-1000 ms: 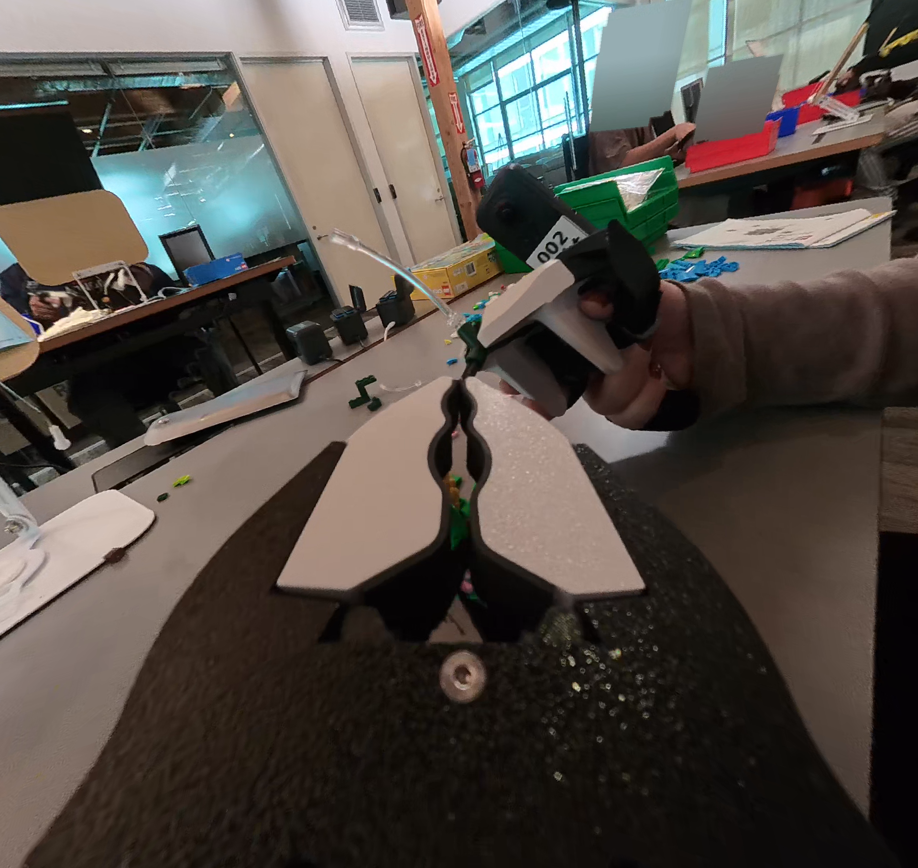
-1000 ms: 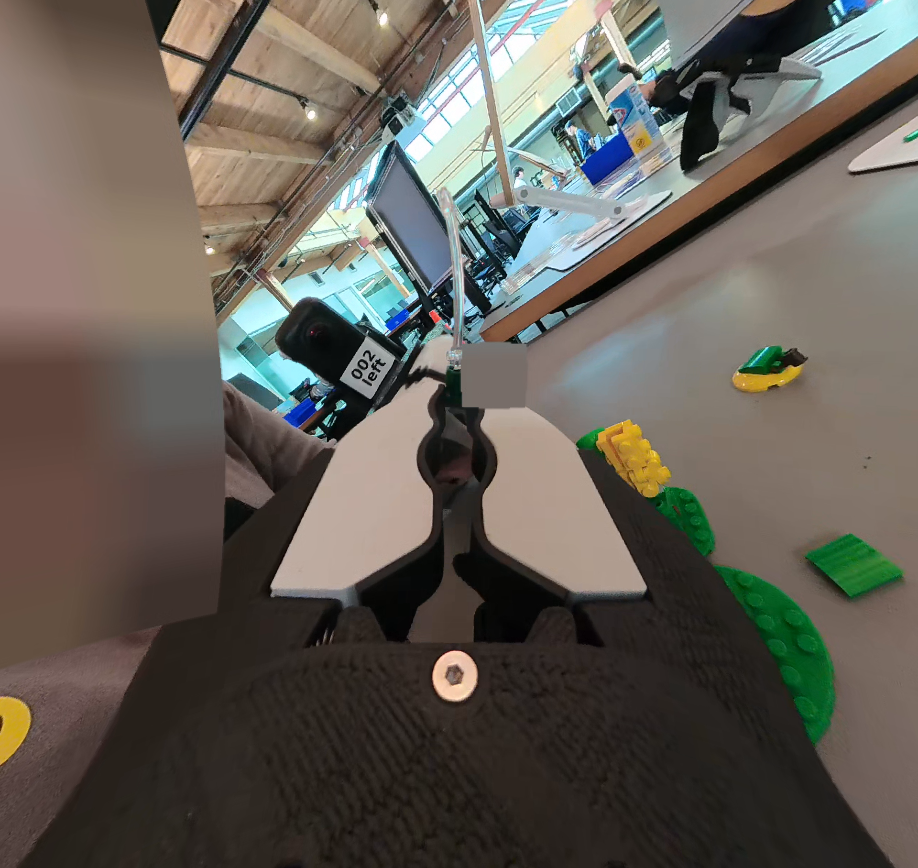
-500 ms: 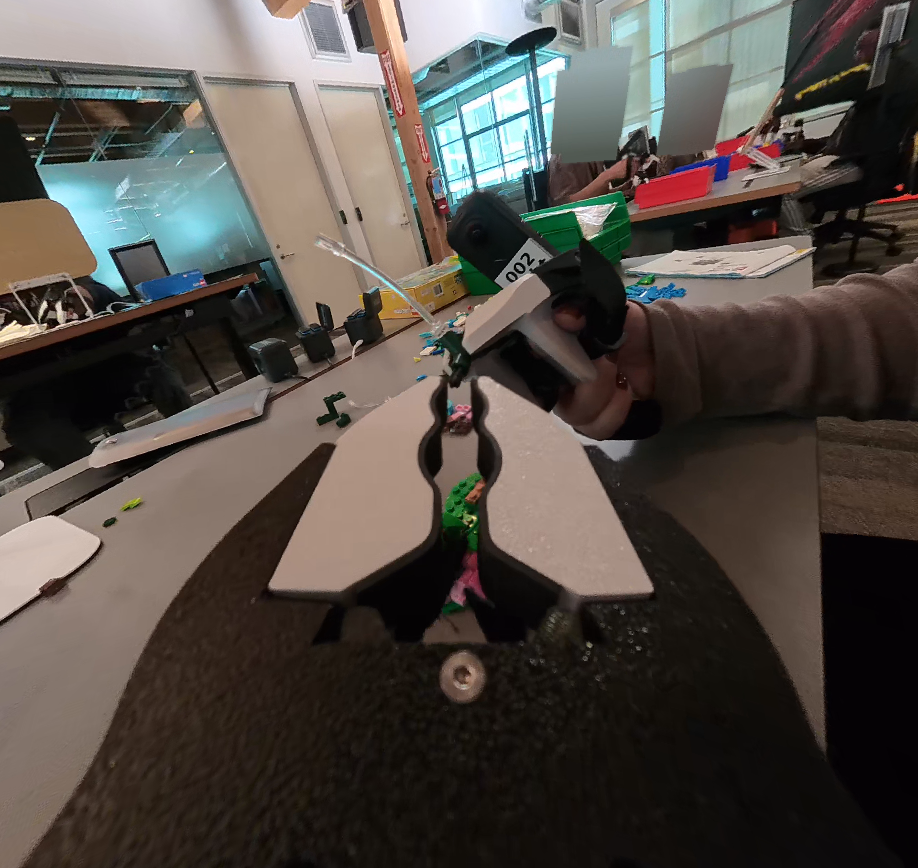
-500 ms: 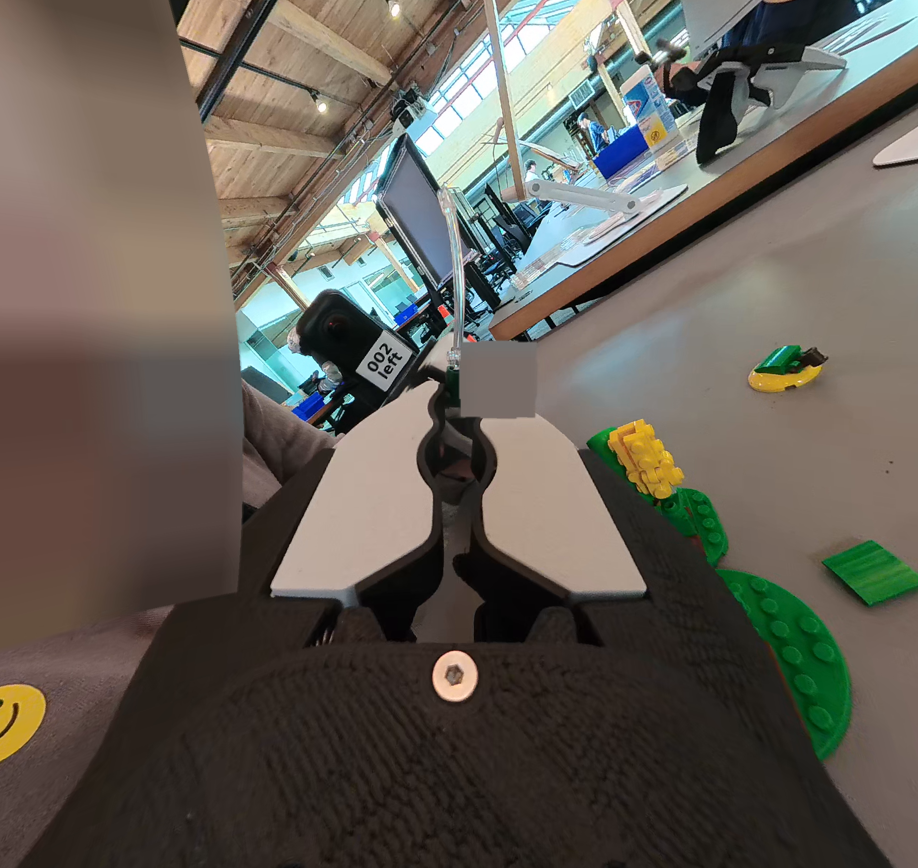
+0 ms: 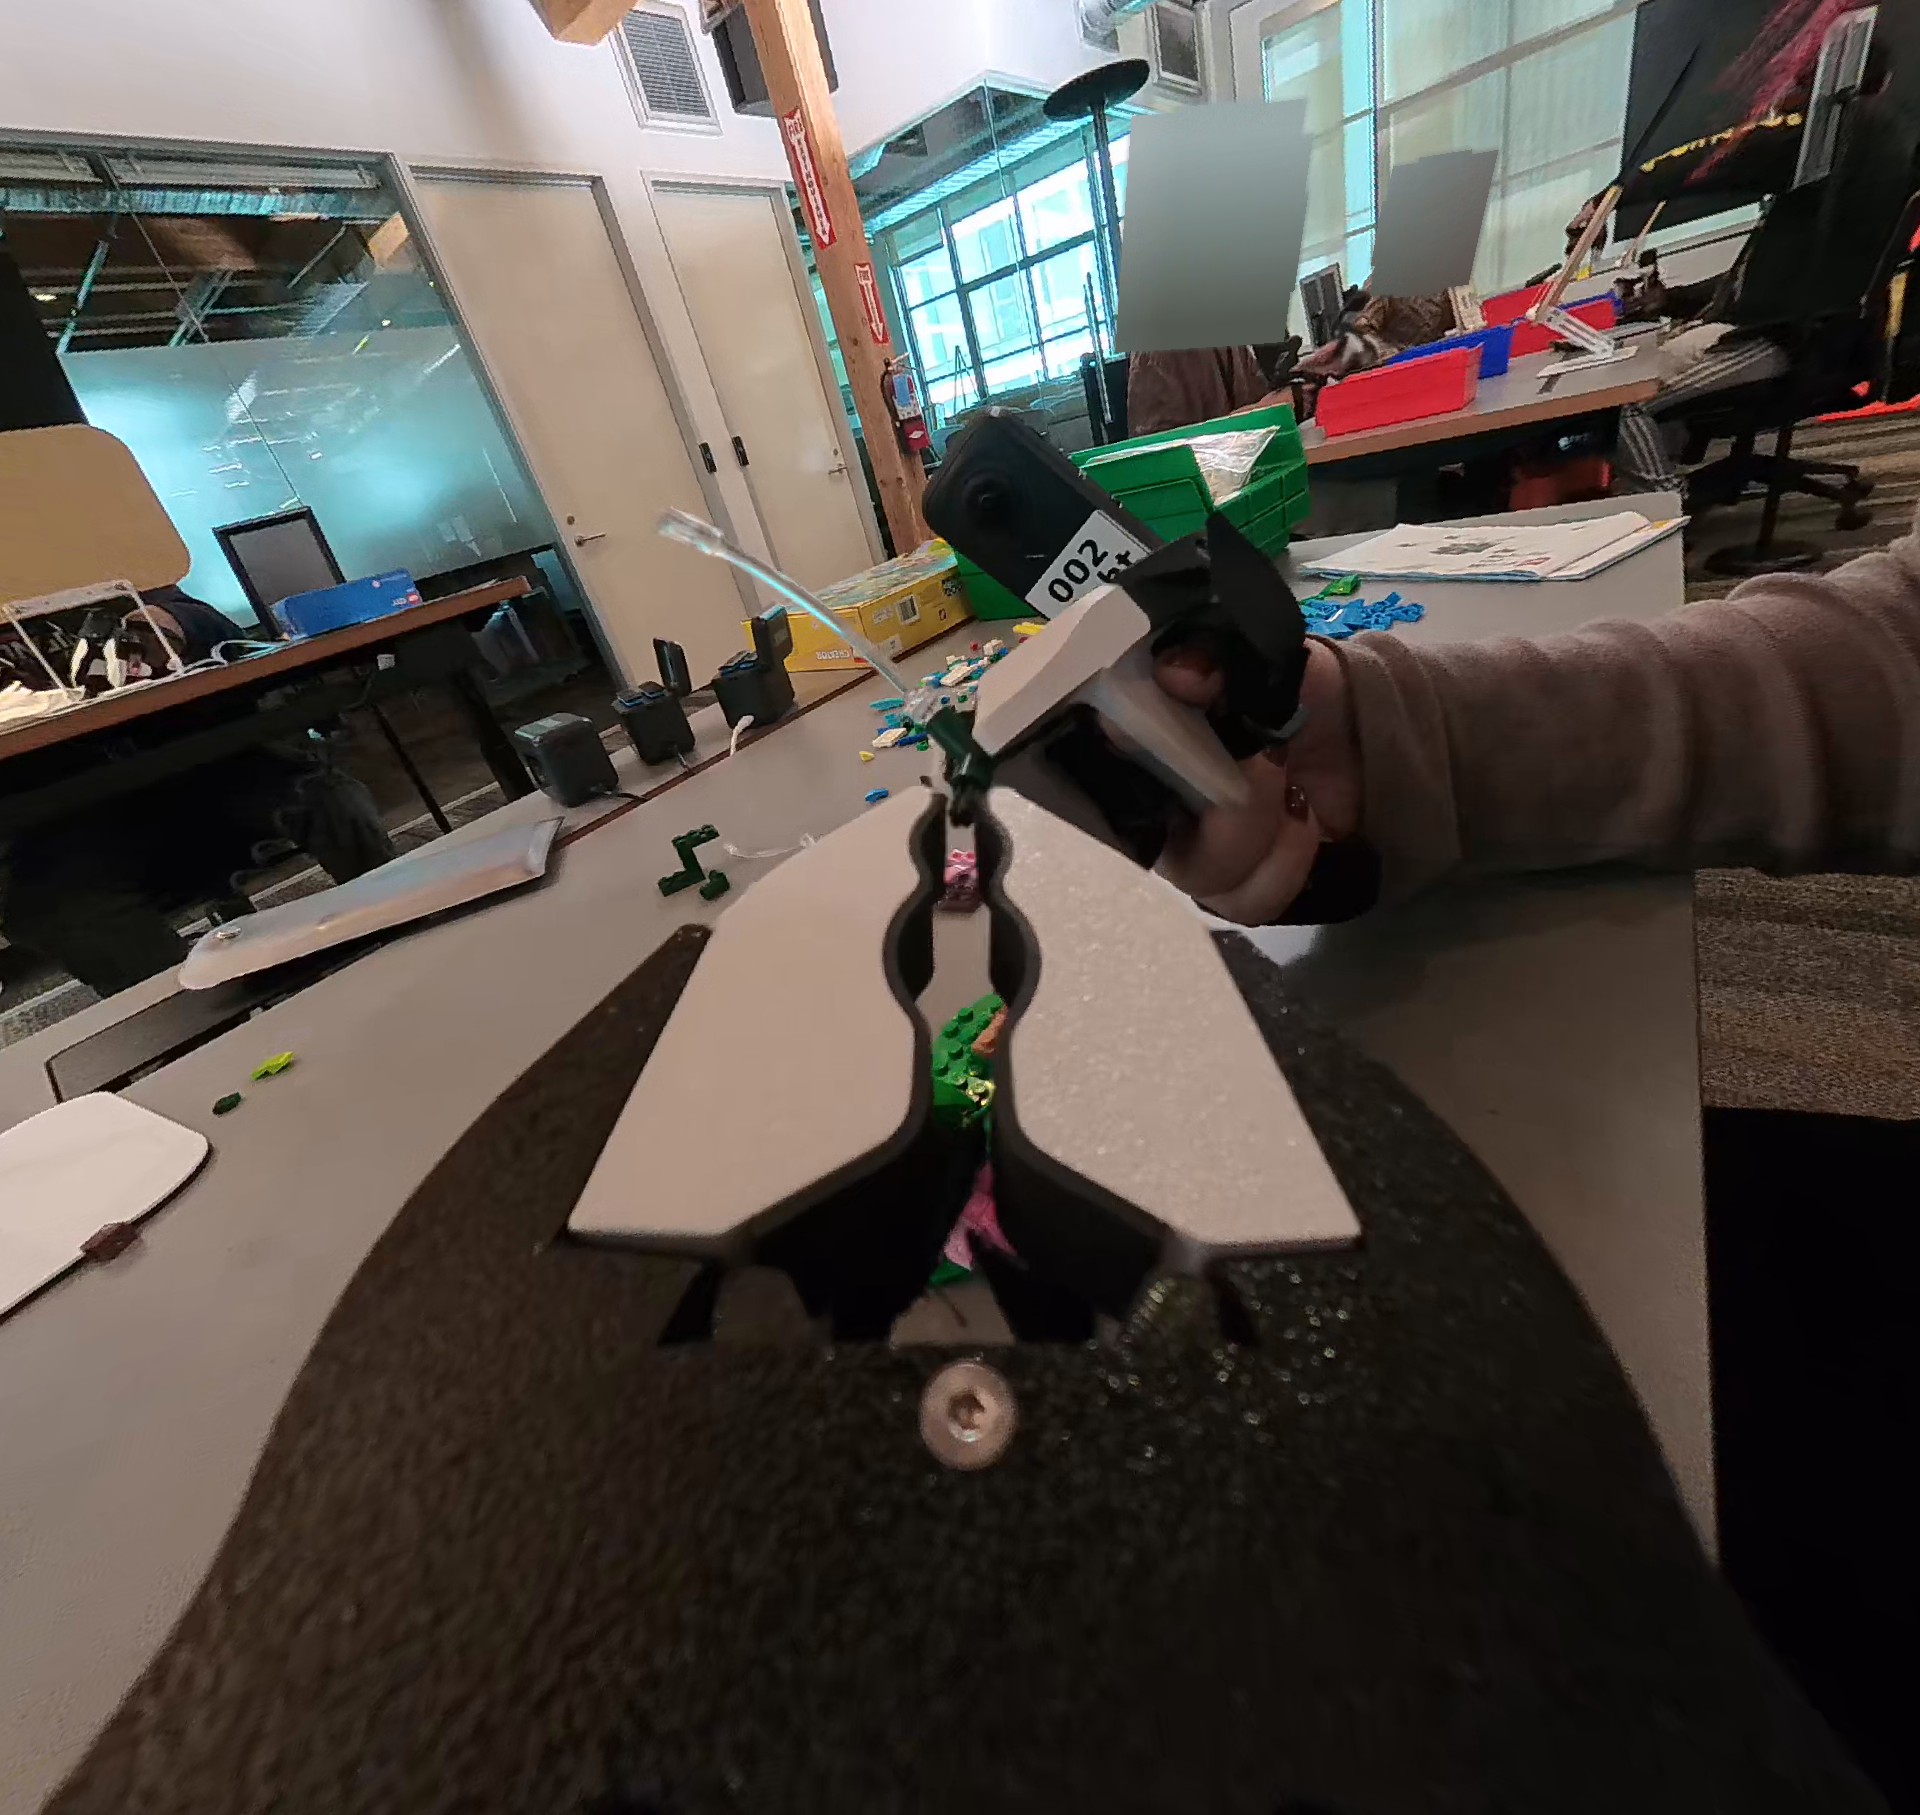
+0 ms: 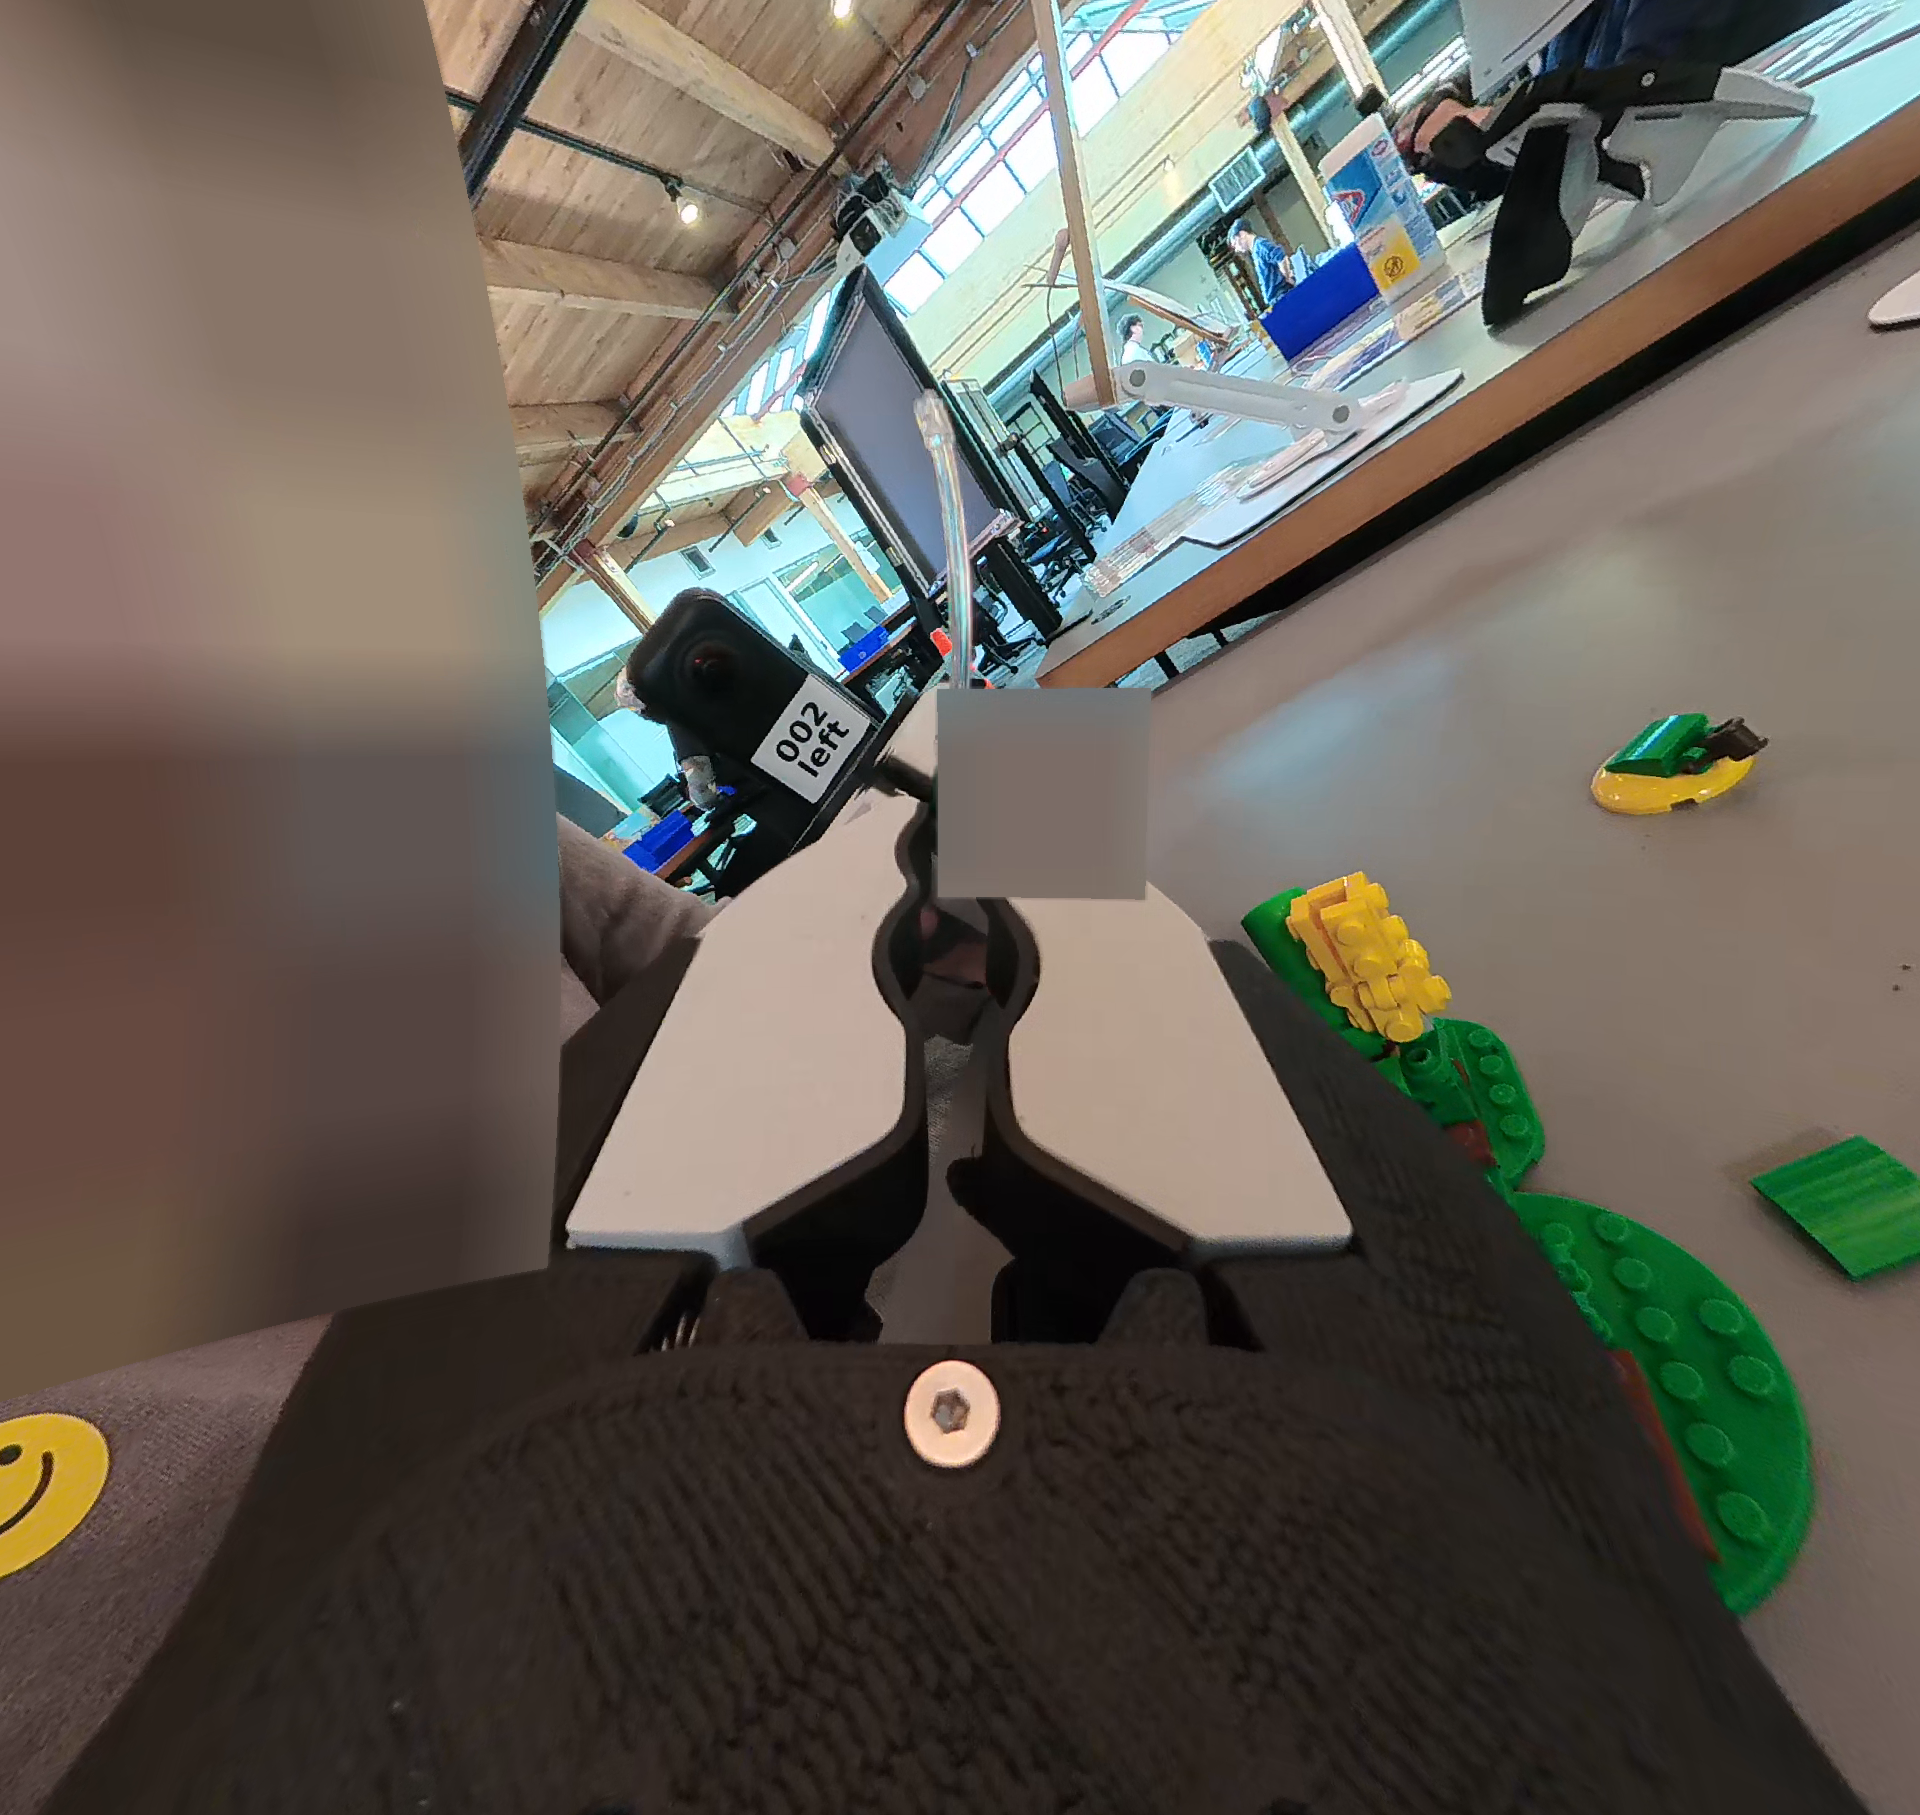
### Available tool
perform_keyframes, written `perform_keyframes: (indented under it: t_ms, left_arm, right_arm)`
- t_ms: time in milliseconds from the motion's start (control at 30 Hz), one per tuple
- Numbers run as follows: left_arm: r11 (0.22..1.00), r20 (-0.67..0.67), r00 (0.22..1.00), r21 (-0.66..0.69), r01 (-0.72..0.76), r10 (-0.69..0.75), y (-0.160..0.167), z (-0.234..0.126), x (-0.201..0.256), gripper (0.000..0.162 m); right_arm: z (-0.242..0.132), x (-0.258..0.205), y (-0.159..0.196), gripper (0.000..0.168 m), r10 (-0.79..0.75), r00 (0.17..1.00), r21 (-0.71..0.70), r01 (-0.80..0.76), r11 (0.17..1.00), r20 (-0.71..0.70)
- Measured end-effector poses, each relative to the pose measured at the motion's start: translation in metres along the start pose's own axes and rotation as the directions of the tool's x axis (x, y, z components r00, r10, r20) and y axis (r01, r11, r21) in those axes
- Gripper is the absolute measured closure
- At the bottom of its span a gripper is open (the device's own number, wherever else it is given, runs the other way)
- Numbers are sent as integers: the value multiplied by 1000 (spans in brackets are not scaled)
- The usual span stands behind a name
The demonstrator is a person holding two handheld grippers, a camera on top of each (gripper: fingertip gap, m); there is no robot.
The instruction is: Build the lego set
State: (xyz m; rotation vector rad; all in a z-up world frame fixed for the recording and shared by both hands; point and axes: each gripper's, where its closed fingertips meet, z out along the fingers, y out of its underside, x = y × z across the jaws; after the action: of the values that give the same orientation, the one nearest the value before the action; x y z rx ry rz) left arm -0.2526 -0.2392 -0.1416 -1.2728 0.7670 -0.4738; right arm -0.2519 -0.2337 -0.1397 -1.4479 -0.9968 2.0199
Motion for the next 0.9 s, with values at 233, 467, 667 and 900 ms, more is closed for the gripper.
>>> perform_keyframes:
  t_ms: [233, 467, 667, 900]
  left_arm:
    - [1000, 6, 1000, 0, -4, 4, 0, 0, -1, 159]
    - [1000, -49, 998, -9, 30, -30, 1, -2, 3, 160]
    - [1000, -17, 1000, -1, -15, 14, 1, -2, 1, 160]
    - [1000, 0, 1000, 8, -4, 4, 0, -2, 0, 160]
  right_arm:
    - [-1, -2, -1, 163, 5, 1000, 3, -5, 1000, 11]
    - [1, -3, 2, 164, 16, 1000, -7, -15, 1000, 25]
    - [2, -2, 1, 164, 39, 999, 16, -39, 999, 32]
    - [3, -1, 2, 163, 9, 1000, 19, -9, 1000, 14]
